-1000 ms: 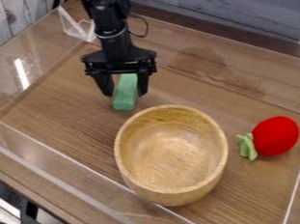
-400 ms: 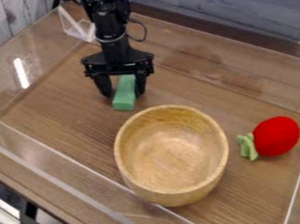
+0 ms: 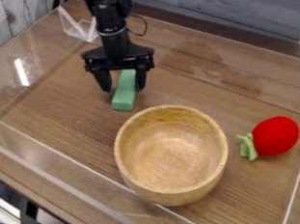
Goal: Put the green block in the brown bowl
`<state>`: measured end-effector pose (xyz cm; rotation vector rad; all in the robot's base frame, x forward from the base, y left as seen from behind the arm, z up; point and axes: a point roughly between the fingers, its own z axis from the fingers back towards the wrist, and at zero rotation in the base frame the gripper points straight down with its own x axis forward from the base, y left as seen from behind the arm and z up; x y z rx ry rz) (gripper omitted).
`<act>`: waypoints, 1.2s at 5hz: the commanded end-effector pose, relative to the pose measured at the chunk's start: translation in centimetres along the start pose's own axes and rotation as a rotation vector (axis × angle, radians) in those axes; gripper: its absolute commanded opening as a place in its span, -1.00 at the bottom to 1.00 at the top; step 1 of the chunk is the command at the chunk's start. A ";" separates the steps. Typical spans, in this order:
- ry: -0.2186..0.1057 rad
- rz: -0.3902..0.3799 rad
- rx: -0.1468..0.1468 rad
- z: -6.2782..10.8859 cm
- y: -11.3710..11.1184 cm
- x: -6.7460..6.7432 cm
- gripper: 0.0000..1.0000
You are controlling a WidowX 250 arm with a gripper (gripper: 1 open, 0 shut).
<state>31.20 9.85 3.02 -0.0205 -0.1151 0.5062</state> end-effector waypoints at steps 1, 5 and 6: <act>-0.043 0.044 0.002 0.8 -1.2 1.5 1.00; -0.037 0.196 0.007 1.1 -2.3 0.7 1.00; -0.039 0.212 -0.002 1.4 -1.9 0.1 1.00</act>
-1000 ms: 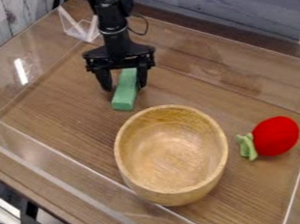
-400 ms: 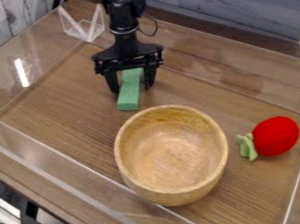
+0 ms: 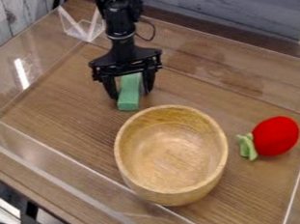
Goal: Put the green block in the brown bowl
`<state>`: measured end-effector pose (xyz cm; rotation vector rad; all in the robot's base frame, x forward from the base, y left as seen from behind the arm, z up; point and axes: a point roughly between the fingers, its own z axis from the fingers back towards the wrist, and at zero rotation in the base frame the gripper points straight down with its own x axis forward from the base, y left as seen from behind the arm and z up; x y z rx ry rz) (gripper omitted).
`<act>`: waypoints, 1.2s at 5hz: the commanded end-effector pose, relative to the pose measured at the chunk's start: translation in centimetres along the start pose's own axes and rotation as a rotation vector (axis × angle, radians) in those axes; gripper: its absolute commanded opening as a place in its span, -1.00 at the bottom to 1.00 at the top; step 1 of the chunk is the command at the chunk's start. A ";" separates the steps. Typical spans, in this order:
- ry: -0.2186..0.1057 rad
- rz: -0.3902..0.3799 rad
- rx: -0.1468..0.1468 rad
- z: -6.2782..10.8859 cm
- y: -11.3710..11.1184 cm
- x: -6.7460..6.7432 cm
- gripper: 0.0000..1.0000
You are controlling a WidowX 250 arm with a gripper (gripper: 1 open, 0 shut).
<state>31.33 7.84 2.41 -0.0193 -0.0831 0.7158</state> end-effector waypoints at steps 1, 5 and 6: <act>-0.062 0.016 -0.027 1.6 -0.2 0.6 -1.00; -0.065 0.028 -0.089 6.9 -1.9 -6.7 -1.00; -0.054 -0.050 -0.085 5.3 -3.2 -11.5 -1.00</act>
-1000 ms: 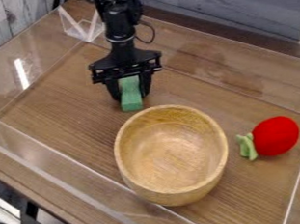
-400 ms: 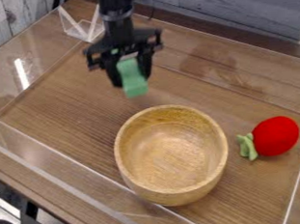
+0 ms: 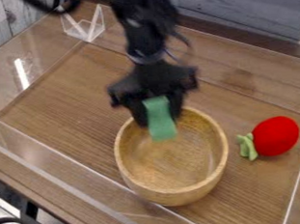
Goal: Put the green block in the brown bowl
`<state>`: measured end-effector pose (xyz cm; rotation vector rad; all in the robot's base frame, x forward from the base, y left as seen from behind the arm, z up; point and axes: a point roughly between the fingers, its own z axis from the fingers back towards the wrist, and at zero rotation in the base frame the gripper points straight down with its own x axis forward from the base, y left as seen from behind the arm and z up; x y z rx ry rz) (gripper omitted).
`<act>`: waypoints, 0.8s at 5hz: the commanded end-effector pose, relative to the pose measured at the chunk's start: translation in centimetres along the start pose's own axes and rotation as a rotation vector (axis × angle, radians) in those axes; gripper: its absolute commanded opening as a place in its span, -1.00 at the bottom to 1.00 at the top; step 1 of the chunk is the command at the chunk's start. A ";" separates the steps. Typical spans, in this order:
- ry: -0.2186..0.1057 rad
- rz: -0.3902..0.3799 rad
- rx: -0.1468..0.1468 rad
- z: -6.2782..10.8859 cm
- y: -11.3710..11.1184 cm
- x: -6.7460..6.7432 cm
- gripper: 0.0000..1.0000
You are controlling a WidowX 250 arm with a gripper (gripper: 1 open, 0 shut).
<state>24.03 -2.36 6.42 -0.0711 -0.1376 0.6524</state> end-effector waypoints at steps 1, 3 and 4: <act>-0.010 -0.073 -0.013 -0.9 0.1 -2.3 -1.00; -0.013 -0.177 -0.004 -0.1 0.5 -3.5 -1.00; -0.009 -0.188 -0.004 0.4 0.0 -3.5 -1.00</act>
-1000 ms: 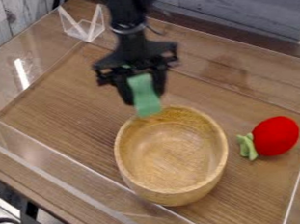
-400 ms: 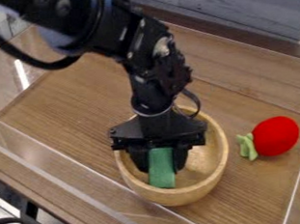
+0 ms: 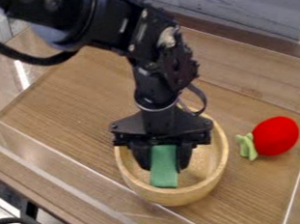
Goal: Put the green block in the brown bowl
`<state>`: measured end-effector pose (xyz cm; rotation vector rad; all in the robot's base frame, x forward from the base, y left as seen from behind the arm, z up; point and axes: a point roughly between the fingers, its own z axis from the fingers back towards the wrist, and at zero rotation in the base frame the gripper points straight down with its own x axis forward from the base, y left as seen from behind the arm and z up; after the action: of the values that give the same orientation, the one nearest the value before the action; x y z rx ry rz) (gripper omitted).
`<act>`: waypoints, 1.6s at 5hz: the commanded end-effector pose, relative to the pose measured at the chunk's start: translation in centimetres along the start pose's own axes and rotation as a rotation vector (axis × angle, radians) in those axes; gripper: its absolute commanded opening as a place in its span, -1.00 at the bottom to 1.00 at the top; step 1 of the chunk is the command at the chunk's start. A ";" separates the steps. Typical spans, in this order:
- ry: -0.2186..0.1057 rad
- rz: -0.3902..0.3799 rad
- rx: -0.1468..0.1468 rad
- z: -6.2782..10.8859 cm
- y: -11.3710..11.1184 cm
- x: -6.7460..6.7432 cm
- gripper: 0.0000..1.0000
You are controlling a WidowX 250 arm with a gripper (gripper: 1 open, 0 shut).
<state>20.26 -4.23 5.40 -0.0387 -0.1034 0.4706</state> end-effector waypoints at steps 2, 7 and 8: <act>-0.022 -0.013 -0.029 1.0 -2.4 0.5 -1.00; 0.011 -0.138 -0.047 1.7 -2.5 1.2 -1.00; 0.009 -0.110 -0.048 0.6 -2.1 1.1 -1.00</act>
<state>21.70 -5.69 5.69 -0.0701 -0.0793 0.3504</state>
